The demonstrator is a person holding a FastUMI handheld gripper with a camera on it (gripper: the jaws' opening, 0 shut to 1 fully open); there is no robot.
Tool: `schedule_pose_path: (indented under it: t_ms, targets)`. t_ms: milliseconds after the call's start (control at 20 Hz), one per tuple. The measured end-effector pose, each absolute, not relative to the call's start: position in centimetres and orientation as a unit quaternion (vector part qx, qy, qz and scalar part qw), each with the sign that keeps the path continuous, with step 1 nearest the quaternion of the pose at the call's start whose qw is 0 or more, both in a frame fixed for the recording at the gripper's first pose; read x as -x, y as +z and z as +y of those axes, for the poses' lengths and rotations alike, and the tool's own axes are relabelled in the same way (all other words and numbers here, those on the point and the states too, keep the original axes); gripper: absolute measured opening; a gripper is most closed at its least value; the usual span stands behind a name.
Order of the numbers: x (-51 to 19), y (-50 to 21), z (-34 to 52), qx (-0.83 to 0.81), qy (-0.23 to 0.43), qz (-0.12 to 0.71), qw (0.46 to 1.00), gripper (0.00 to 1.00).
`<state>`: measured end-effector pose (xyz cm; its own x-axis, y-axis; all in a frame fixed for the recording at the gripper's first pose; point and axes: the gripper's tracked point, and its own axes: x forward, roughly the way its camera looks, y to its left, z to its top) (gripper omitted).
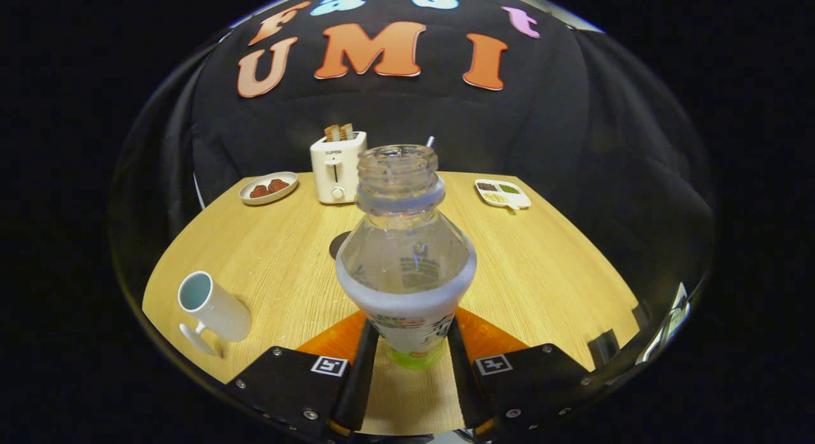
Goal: Take the bottle from table, then pour the juice into the cup, finally place the bottle on the coaster
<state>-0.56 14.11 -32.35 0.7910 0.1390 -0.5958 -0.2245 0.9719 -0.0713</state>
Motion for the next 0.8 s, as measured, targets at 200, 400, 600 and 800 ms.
schedule_pose_path:
  t_ms: [200,400,600,800]
  targets:
    - [1.0,-29.6,16.2,0.18,0.118,0.276,0.937,0.58]
    - [1.1,-27.7,18.2,0.286,0.133,0.233,0.92,0.58]
    - [1.1,-26.9,20.5,0.349,0.151,0.202,0.903,0.58]
    - [1.0,-26.3,22.3,0.409,0.161,0.172,0.882,0.58]
